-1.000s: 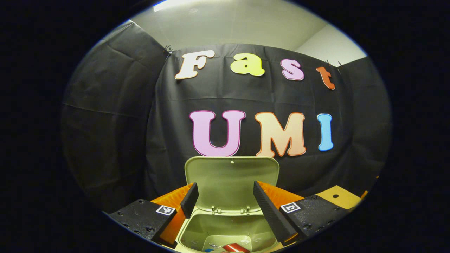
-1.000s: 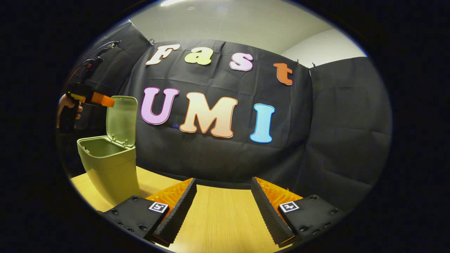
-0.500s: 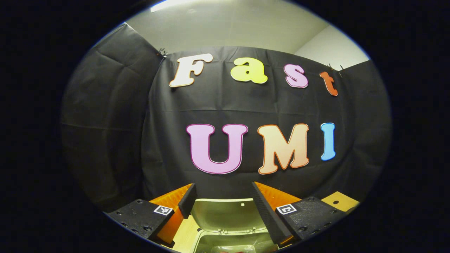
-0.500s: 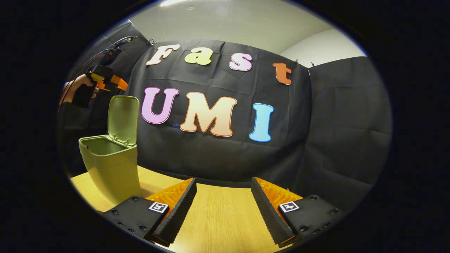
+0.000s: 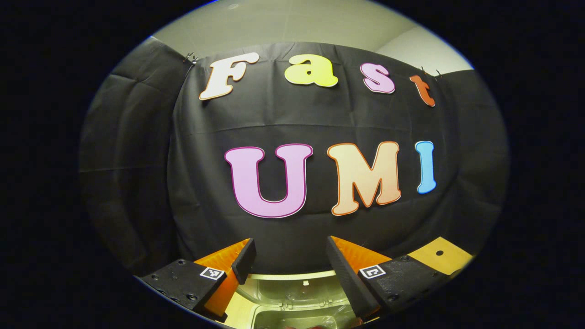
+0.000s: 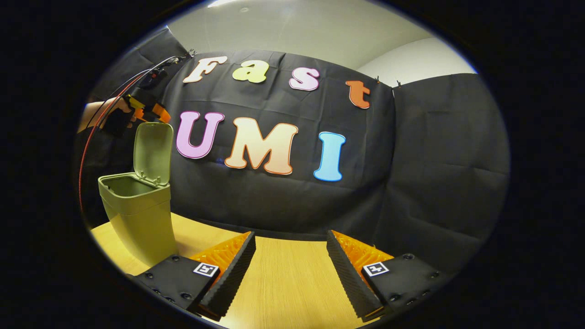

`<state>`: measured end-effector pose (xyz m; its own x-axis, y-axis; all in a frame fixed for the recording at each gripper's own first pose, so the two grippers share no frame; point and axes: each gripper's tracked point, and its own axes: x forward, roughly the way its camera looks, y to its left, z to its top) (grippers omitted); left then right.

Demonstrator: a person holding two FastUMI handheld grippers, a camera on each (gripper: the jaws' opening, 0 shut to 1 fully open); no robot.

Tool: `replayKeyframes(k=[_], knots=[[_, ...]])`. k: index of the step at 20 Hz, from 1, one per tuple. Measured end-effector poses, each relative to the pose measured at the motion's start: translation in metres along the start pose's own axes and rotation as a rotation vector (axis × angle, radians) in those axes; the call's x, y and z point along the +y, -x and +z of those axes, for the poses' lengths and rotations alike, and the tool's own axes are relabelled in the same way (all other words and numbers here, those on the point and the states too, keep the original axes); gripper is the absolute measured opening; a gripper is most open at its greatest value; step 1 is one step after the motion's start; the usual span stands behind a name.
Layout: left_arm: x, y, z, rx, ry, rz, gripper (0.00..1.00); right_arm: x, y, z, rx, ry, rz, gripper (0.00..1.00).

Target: Press the lid of the desktop garbage bin to open it, pick up the crumpled paper on the desktop and throw it into the bin, then pick up the pop can on the desktop and drop it into the bin, and finally close the garbage bin lid.

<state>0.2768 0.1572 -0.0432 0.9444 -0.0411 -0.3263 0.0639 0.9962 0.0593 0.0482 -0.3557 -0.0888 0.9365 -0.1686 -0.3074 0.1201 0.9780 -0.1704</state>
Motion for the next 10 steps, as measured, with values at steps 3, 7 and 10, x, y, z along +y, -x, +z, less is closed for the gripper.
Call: replayKeyframes(k=[3, 7, 10], knots=[[-0.001, 0.001, -0.002, 0.029, 0.050, -0.002, 0.90, -0.002, 0.003, 0.002, -0.007, 0.013, -0.007, 1.00], [0.000, 0.022, -0.014, 0.065, 0.084, -0.002, 0.91, -0.001, 0.005, 0.006, -0.026, 0.010, 0.005, 1.00], [0.002, 0.043, -0.023, 0.073, 0.106, 0.011, 0.96, 0.002, 0.005, 0.009, -0.034, -0.015, 0.017, 0.98]])
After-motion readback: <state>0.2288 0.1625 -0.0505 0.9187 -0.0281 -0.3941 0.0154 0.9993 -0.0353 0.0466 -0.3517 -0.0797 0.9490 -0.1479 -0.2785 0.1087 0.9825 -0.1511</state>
